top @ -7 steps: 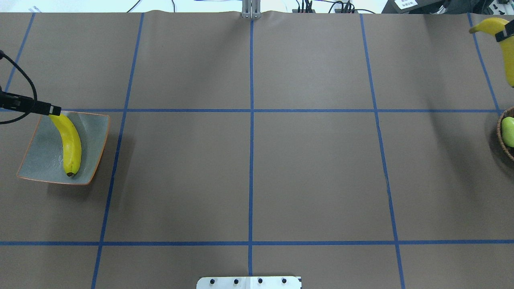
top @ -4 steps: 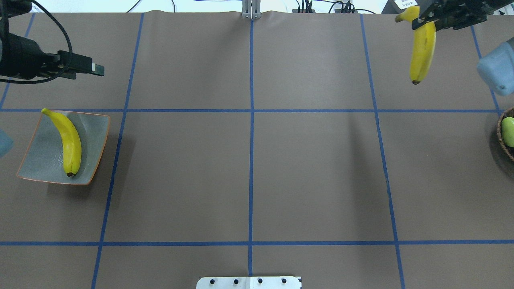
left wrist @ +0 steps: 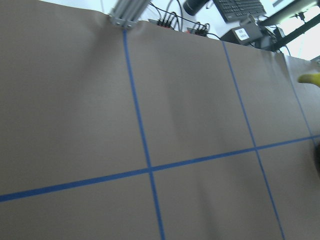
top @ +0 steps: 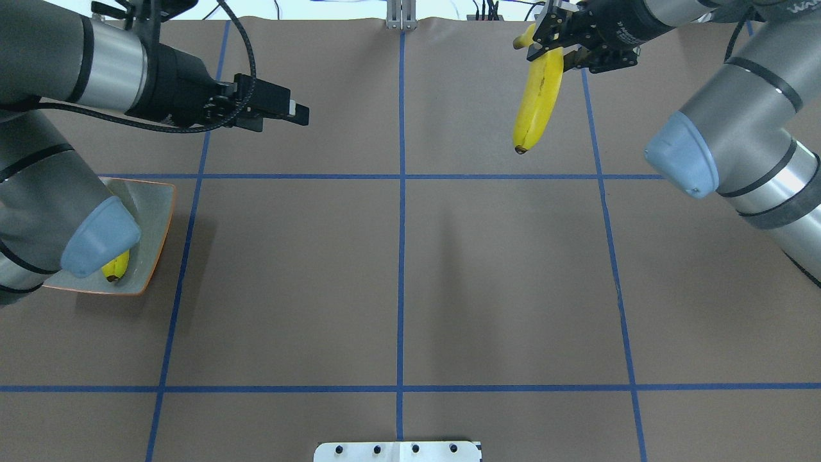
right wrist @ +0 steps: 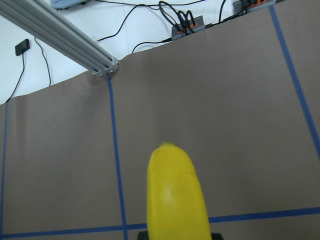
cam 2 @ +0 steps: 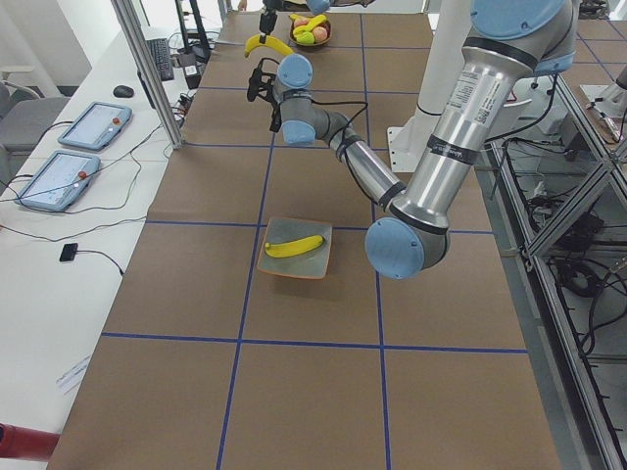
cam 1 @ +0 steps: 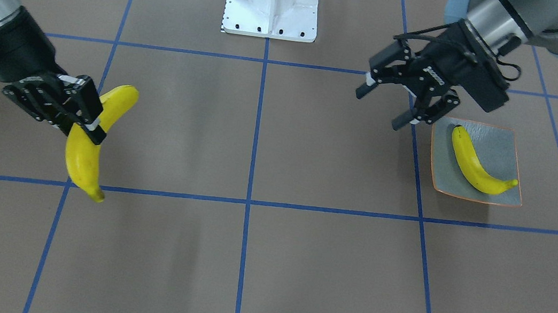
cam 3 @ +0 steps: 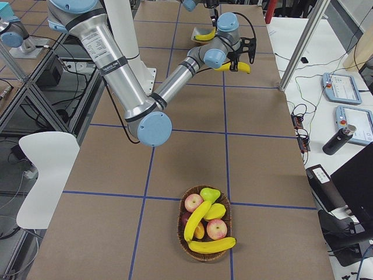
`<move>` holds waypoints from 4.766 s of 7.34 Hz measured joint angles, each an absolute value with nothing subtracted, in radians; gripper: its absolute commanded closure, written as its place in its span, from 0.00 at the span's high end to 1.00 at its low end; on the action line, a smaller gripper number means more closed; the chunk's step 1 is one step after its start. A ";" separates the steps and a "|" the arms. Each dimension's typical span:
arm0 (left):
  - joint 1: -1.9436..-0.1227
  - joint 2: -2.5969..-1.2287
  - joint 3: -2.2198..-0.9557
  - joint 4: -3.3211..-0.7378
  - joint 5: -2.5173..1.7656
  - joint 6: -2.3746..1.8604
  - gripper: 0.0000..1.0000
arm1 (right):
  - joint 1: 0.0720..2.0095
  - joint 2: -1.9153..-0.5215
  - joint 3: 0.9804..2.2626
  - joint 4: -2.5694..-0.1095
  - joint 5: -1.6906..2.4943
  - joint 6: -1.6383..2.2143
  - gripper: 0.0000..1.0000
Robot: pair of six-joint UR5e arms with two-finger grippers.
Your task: Transfer all bananas from basket to plate
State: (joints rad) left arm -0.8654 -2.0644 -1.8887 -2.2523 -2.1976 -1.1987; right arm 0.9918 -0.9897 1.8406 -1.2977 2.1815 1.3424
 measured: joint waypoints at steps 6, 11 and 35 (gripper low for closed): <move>-0.781 -2.134 -1.889 -2.333 -2.195 -1.244 1.00 | 0.785 -0.840 1.873 -1.250 2.024 1.548 0.00; -0.769 -2.141 -1.894 -2.344 -2.195 -1.269 0.99 | 0.732 -0.809 1.880 -1.216 1.966 1.597 0.00; -0.858 -1.406 -1.921 -2.347 -2.050 -0.990 0.00 | 1.269 -1.267 1.789 -1.389 2.281 0.460 1.00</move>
